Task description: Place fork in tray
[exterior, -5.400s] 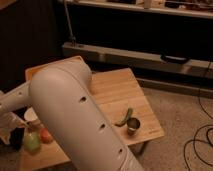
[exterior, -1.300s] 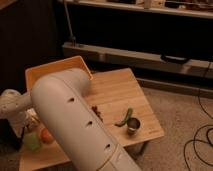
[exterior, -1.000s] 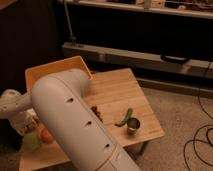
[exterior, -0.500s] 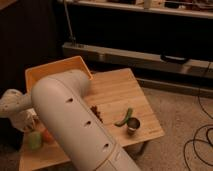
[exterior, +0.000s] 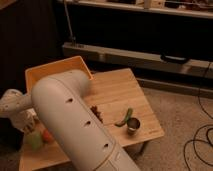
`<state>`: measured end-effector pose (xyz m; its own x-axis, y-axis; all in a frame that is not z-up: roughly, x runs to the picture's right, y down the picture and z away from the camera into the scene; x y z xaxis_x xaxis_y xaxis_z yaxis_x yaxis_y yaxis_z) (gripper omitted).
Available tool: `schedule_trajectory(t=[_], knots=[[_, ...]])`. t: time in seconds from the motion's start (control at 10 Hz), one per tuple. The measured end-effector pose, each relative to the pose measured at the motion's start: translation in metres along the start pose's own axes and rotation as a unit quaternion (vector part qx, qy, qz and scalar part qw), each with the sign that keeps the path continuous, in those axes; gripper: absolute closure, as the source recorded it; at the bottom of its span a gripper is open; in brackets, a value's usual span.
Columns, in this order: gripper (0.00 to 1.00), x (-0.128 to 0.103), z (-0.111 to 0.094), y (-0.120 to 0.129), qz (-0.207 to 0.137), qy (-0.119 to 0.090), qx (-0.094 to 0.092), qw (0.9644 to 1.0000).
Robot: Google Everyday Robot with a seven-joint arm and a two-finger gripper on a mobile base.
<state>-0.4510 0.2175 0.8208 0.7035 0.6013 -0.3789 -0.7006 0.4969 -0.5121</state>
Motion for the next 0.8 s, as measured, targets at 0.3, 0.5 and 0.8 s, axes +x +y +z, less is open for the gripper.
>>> schedule_trajectory(t=[0.3, 0.5, 0.8], knots=[[1.00, -0.008, -0.030, -0.001, -0.007, -0.026, 0.003, 0.9996], [1.00, -0.013, -0.047, 0.000, -0.011, -0.038, 0.006, 0.9992], [1.00, -0.017, -0.067, -0.008, -0.010, -0.061, 0.007, 0.9981]])
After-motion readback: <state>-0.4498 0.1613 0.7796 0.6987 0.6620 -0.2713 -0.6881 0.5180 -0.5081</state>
